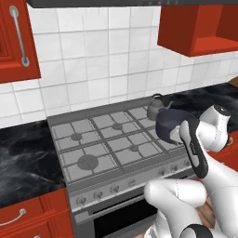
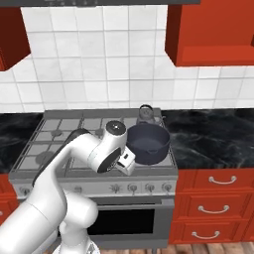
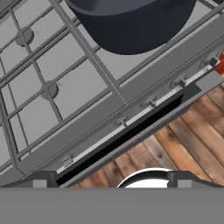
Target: Pick the kettle from the cabinet and place it on a stove burner. Then pick the pot from the counter and place it on another stove burner. Finally, turn both burners on.
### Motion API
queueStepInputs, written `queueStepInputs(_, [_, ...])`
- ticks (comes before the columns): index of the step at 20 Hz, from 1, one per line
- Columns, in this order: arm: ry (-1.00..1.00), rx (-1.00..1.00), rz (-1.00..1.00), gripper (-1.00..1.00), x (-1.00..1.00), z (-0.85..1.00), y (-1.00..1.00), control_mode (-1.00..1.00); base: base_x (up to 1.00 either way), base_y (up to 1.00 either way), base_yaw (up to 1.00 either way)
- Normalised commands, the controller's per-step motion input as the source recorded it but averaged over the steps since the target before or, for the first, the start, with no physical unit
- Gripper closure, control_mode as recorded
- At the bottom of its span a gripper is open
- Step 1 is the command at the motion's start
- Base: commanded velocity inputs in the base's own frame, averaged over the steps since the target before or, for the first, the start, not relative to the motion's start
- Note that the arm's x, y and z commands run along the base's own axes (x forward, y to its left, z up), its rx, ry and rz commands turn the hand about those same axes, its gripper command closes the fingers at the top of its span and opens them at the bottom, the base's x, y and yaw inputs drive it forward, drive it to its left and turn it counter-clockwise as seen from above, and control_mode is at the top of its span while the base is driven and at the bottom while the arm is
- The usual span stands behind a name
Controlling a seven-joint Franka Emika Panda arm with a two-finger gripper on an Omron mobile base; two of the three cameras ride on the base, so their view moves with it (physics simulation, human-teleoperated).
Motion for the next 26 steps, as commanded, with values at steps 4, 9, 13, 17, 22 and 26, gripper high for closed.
queueStepInputs(4, [0.00, 0.00, 0.00, -1.00, 0.00, 0.00, 0.00, 1.00, 0.34, 0.00, 0.00])
queueStepInputs(9, [0.00, 0.00, 0.00, -1.00, 0.00, 0.00, 0.00, 1.00, 0.40, 0.00, 0.00])
queueStepInputs(13, [0.00, 0.00, 0.00, -1.00, 0.00, 0.00, 0.00, 1.00, 0.48, 0.00, 0.00])
queueStepInputs(17, [0.00, 0.00, 0.00, -1.00, 0.00, 0.00, 0.00, 1.00, 0.47, 0.00, 0.00])
queueStepInputs(22, [0.00, 0.00, 0.00, -1.00, 0.00, 0.00, 0.00, 1.00, 0.30, 0.00, 0.00])
queueStepInputs(26, [-0.08, 0.00, -0.02, -1.00, -0.06, 0.00, 0.00, -1.00, 0.00, 0.00, 0.00])
